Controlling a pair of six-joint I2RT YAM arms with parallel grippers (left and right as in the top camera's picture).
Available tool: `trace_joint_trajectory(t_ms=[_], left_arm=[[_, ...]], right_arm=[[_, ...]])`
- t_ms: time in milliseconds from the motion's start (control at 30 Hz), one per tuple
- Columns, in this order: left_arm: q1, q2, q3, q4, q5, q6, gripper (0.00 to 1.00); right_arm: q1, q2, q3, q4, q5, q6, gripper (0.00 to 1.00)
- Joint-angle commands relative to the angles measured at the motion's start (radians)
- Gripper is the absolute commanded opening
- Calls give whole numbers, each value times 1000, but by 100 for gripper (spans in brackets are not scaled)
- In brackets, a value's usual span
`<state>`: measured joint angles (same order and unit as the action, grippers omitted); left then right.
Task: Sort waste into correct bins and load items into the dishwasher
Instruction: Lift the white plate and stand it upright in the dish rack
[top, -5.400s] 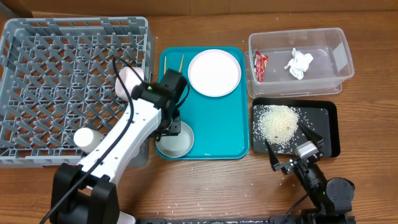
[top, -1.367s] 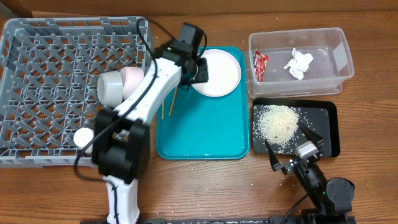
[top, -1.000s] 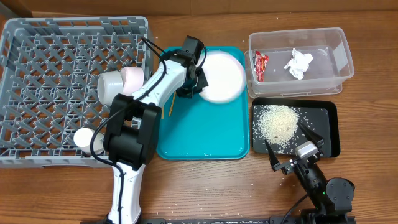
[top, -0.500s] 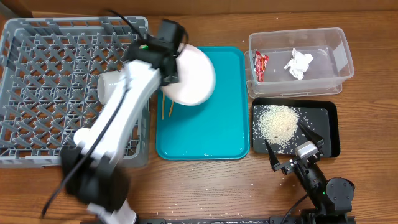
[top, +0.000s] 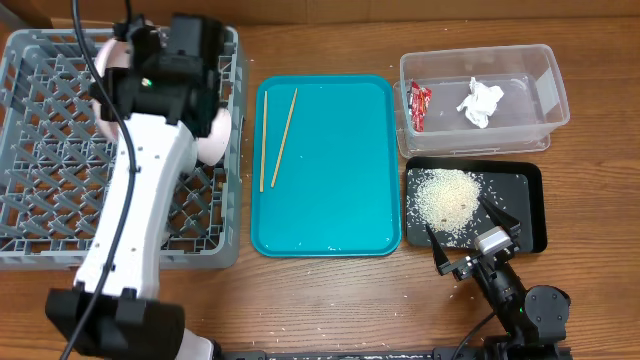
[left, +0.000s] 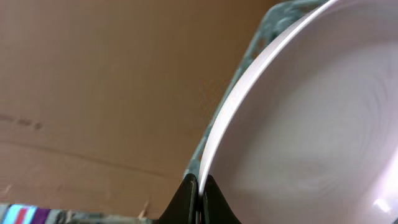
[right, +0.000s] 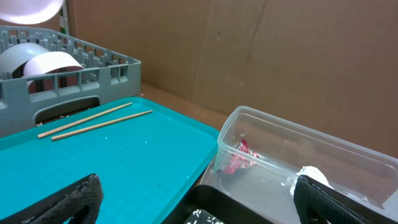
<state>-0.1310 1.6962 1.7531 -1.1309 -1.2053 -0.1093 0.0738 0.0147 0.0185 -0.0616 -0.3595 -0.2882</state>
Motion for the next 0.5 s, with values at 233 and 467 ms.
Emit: trace_joint_trajectory(t_ms=[233, 467], left_arm=[[145, 147, -16, 59, -25, 2, 4], [146, 228, -16, 85, 51, 28, 4]], right_arm=[[4, -8, -10, 7, -1, 3, 100], [4, -8, -10, 7, -1, 3, 100]])
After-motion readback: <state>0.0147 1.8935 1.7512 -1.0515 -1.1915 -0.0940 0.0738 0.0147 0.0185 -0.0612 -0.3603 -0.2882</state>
